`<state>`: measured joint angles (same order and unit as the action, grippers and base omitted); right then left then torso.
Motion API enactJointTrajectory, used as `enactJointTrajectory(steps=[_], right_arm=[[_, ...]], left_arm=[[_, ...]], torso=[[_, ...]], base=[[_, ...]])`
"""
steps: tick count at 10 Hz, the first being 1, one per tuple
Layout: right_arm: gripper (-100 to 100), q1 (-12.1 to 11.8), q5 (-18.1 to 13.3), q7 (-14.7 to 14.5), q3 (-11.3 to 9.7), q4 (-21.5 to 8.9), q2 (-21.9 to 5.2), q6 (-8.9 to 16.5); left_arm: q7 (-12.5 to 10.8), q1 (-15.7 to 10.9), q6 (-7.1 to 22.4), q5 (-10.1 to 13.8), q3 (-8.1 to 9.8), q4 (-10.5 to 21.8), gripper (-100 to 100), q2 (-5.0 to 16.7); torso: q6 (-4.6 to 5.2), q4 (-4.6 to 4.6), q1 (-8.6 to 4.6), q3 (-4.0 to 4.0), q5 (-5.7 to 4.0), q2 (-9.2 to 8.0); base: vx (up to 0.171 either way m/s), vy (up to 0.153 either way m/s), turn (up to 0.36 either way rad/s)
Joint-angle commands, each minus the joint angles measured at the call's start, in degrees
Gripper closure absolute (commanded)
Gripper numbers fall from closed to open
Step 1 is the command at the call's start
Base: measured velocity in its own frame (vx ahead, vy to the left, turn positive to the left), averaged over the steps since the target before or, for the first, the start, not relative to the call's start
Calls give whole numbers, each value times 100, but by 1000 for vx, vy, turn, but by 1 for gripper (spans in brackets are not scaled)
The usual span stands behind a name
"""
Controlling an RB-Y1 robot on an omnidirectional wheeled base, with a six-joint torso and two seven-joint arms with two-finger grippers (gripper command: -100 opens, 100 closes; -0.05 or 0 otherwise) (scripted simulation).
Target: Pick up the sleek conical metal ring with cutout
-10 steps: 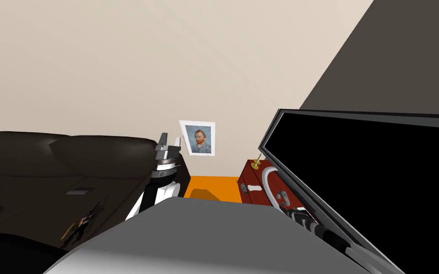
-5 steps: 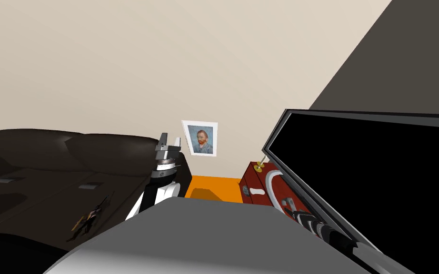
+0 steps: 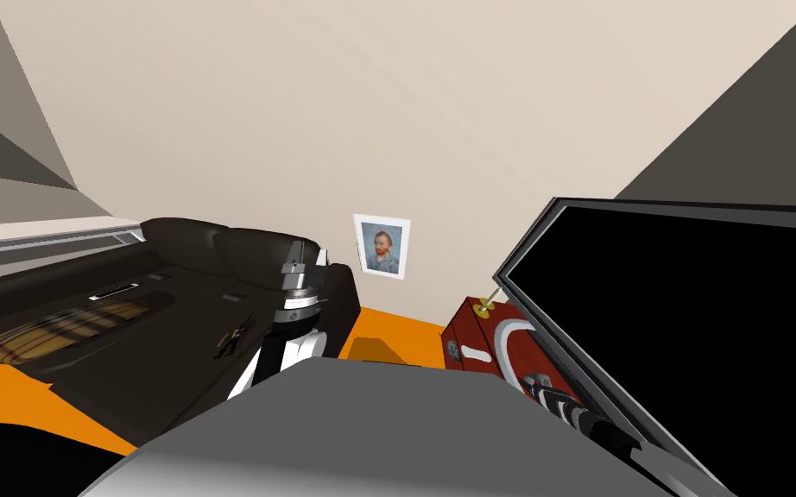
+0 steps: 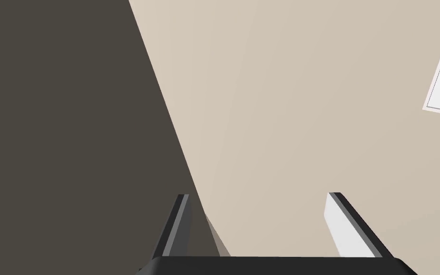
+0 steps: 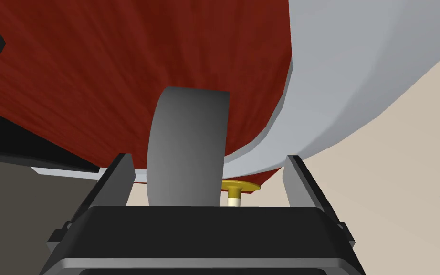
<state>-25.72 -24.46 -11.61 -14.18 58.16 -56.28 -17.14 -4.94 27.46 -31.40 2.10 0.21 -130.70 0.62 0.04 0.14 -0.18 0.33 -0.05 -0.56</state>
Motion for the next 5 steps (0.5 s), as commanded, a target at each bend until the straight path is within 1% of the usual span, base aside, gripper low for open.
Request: enactJointTrajectory(steps=[1, 2, 5], right_arm=[[-100, 0, 0, 0, 0, 0, 0, 0], [100, 6, 3, 7, 0, -10, 7, 18], [100, 7, 7, 13, 3, -7, 9, 15]], left_arm=[[0, 0, 0, 0, 0, 0, 0, 0], [0, 2, 0, 0, 1, 0, 0, 0], [0, 2, -1, 0, 0, 0, 0, 0]], torso=[[0, 0, 0, 0, 0, 0], [6, -4, 5, -11, 1, 21], [4, -14, 13, -31, 2, 52]], base=[[-64, -23, 53], [-11, -4, -11], [0, 0, 0]])
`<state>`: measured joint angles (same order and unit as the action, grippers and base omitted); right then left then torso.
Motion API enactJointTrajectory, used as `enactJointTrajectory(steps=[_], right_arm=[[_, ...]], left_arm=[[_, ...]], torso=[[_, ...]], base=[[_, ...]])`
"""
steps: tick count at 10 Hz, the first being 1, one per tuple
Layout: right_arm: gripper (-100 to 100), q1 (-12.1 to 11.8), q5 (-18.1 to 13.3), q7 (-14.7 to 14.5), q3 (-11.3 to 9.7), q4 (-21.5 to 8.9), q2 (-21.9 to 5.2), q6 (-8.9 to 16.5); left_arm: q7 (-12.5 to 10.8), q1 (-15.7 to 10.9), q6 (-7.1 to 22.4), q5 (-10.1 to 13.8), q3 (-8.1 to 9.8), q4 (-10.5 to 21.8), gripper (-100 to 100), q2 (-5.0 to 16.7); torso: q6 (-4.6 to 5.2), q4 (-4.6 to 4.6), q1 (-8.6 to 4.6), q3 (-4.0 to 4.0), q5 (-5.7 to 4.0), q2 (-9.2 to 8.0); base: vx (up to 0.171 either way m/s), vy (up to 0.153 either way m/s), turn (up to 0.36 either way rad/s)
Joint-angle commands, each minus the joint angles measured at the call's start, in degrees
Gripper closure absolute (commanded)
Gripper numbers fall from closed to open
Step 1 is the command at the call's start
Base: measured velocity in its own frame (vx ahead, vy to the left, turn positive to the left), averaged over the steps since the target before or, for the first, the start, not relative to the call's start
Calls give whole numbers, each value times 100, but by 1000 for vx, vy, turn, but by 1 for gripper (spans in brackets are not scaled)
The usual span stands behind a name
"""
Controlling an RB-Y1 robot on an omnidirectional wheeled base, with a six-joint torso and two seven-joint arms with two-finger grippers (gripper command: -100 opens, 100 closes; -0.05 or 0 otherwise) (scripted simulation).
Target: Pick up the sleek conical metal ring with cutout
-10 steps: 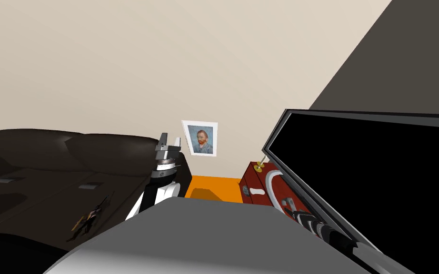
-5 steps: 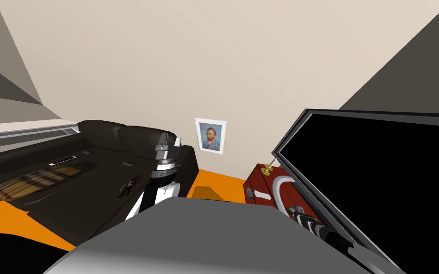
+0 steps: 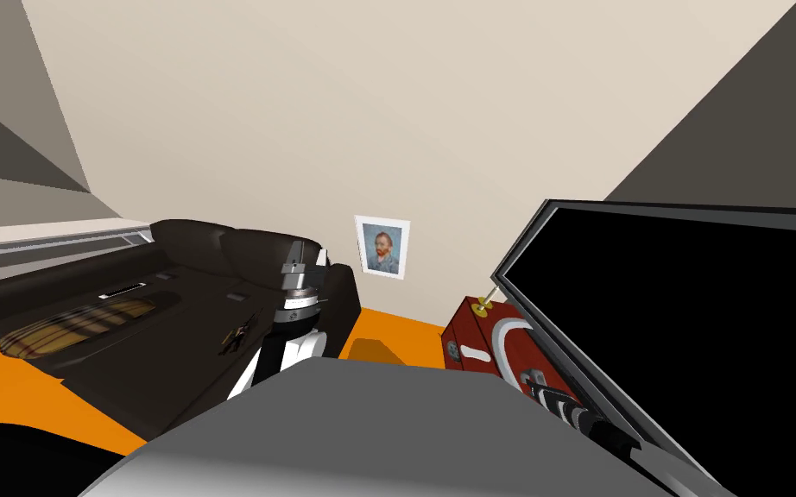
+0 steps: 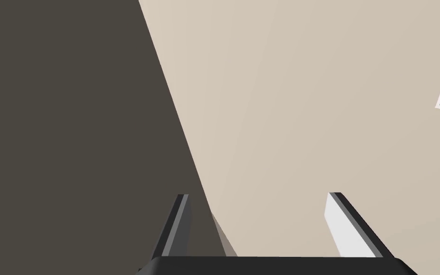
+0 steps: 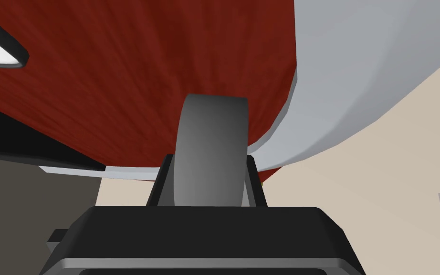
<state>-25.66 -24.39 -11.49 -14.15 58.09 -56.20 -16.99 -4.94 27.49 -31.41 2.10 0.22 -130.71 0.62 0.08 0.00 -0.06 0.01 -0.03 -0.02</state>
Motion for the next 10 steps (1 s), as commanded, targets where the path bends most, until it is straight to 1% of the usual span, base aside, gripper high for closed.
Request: enactJointTrajectory(steps=[1, 2, 3, 4, 6, 8, 9, 10], right_arm=[[100, 0, 0, 0, 0, 0, 0, 0], [0, 0, 0, -1, 0, 0, 0, 0], [100, -43, -13, -17, 2, 60, -46, -29], [100, -72, -28, -36, 4, 115, -82, -63], [100, -190, -87, -112, 12, 335, -225, -199], [100, -279, -132, -169, 17, 500, -333, -301], [100, -233, -115, -151, 17, 408, -284, -273], [0, -240, -118, -156, 17, 417, -290, -285]], left_arm=[[0, 0, 0, 0, 0, 0, 0, 0], [0, 0, 0, 0, 0, 0, 0, 0], [0, 0, 0, 0, 0, 0, 0, 0], [0, 1, 0, 0, 1, 0, 0, 0], [0, 2, 0, 0, 1, 0, 0, 0], [0, 1, 0, 0, 0, 0, 0, 0], [0, 2, 0, 0, 0, 0, 0, 0], [0, 0, 0, 0, 0, 0, 0, 0]], torso=[[0, 0, 0, 0, 0, 0], [0, 0, 0, 0, 0, 1], [0, 0, 0, 0, 0, 1], [12, -3, 3, -4, 3, 7], [11, -7, 13, -19, 5, 35], [4, -7, 12, -21, 3, 38], [7, -7, 10, -19, 3, 34], [-2, -4, 4, -12, 1, 21]], base=[[0, 0, 0], [0, 0, 0], [38, 7, -204], [89, 22, -257], [131, 28, -309], [98, 23, -215], [39, 13, -55], [6, 3, 9]])
